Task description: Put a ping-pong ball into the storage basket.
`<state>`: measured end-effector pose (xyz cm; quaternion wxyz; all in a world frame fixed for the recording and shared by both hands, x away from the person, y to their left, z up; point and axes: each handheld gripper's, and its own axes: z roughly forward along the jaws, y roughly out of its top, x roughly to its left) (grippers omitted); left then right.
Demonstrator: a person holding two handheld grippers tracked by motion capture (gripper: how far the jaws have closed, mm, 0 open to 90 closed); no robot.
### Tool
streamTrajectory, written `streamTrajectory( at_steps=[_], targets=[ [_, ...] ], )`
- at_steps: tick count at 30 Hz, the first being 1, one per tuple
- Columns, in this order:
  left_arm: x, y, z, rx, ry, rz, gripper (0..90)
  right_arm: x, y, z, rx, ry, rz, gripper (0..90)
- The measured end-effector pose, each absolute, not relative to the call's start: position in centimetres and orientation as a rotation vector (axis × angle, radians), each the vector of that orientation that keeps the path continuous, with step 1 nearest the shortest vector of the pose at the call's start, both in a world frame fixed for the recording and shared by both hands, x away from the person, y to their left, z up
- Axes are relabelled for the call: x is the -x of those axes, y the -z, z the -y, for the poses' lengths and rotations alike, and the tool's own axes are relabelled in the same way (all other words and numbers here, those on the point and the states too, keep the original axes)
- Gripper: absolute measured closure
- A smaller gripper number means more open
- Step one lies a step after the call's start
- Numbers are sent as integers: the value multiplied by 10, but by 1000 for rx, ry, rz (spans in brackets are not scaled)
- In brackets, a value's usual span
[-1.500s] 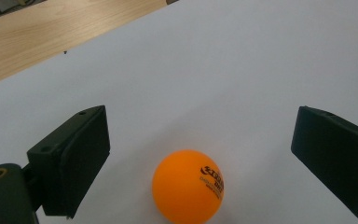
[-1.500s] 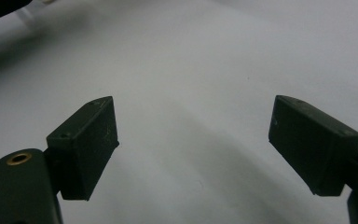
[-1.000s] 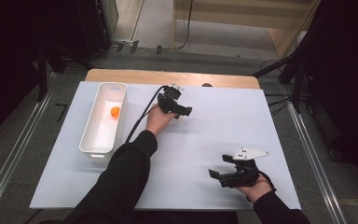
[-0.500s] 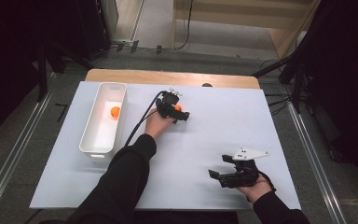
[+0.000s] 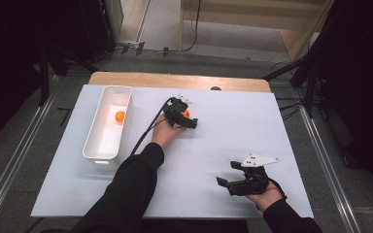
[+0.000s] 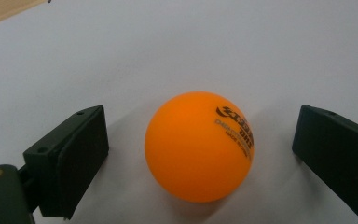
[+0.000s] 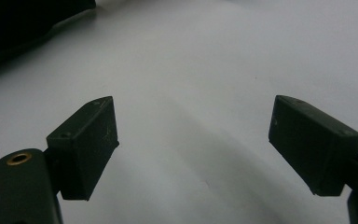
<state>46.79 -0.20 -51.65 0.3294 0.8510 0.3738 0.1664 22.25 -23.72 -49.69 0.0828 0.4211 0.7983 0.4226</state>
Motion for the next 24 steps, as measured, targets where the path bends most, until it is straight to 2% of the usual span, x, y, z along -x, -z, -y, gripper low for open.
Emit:
streamTrajectory(
  at_steps=[3,7,12,15,18,24],
  targets=[
    [-467,516,2,-2229,-441,-979,41,-222,497,237,-1254,-1261,-2388,141],
    [-464,515,0,-2217,-451,-980,98,-222,497,236,-1253,-1266,-2387,141],
    [-459,514,-3,-2179,-467,-988,264,-223,497,237,-1248,-1262,-2385,142],
    [-456,514,-4,-2165,-474,-987,418,-223,498,237,-1256,-1256,-2383,141],
    [-454,514,-3,-2174,-480,-963,504,-223,497,236,-1259,-1257,-2388,141],
    [-454,514,-4,-2169,-470,-968,508,-223,497,237,-1258,-1257,-2381,141]
  ],
)
